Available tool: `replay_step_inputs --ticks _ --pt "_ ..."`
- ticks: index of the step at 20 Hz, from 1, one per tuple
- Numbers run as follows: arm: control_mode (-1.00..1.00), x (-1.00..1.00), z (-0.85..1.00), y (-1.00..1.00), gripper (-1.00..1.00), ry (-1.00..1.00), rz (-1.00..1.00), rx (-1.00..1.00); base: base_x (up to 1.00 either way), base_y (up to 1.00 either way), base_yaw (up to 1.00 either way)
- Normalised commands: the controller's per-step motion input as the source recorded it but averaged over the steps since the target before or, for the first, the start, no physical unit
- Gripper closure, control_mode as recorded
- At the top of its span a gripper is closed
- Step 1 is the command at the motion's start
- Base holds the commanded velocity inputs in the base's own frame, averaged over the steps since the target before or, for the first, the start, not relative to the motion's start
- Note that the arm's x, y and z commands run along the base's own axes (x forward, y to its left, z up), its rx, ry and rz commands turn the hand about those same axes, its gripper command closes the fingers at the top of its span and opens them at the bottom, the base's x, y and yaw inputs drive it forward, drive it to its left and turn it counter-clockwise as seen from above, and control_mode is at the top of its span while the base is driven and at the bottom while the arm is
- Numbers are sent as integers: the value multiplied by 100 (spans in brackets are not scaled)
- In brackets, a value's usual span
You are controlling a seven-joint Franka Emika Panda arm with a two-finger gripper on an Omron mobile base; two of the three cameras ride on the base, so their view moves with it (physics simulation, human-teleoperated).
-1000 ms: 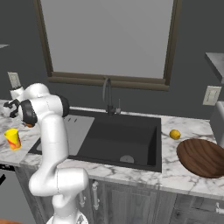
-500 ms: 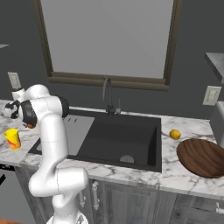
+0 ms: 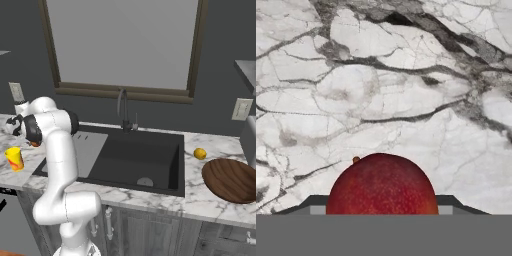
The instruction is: Remove the mango and lemon from the sink. Then move the bowl and cup from the counter to the sink for washing.
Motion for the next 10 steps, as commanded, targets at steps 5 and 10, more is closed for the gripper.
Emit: replay_step_inputs --ticks 5,10 --pt "-100 2 -16 0 100 1 0 1 0 0 0" --pt "-100 0 -17 0 100 0 0 1 0 0 0"
